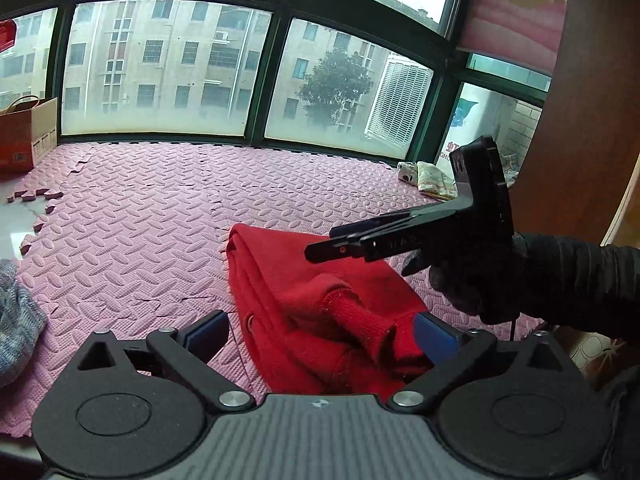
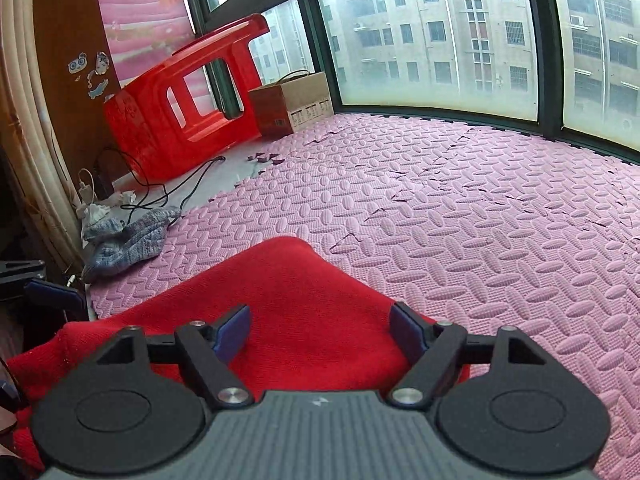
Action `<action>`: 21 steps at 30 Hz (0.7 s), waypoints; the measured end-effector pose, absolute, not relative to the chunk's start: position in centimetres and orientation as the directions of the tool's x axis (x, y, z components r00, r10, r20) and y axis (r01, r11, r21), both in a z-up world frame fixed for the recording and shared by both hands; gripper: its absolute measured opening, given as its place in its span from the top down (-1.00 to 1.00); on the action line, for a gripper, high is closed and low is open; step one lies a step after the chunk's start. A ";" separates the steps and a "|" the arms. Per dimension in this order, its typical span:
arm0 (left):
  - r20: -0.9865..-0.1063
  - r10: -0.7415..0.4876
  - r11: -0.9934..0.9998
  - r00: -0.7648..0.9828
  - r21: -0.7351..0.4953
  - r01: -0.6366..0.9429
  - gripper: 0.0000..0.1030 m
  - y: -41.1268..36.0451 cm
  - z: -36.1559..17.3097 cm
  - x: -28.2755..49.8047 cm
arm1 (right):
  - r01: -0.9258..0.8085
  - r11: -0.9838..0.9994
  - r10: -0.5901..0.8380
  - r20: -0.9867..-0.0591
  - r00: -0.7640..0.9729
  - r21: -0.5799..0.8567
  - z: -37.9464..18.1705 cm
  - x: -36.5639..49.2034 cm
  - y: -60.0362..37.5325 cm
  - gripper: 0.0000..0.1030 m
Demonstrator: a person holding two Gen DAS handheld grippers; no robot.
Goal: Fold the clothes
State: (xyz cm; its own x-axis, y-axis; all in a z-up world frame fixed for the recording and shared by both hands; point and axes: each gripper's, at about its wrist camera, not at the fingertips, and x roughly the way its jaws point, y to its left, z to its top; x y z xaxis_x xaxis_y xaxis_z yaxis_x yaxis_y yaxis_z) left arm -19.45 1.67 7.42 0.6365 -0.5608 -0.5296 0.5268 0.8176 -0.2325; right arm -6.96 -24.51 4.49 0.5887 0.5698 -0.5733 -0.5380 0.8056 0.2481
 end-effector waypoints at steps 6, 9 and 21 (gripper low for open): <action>-0.600 -0.546 0.812 0.585 -0.208 0.546 -0.95 1.5 5.6 -19.6 | -0.477 0.833 0.541 -0.593 0.597 0.279 4.6 -4.9 -25.8 -0.62; -0.617 -0.540 0.808 0.572 -0.189 0.559 -0.95 0.8 4.8 -19.4 | -0.465 0.843 0.522 -0.622 0.583 0.272 4.2 -4.1 -26.1 -0.62; -0.638 -0.553 0.792 0.536 -0.202 0.577 -0.74 0.6 3.6 -18.4 | -0.462 0.847 0.502 -0.680 0.534 0.264 2.9 -3.3 -27.0 -0.65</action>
State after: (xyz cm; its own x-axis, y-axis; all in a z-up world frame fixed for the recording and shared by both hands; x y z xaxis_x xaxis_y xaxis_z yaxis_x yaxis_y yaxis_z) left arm -18.44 0.56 3.62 0.5358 -0.5531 -0.6380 0.5765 0.7917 -0.2022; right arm -3.34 -26.98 2.94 0.5335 0.5024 -0.6804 -0.4615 0.8471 0.2636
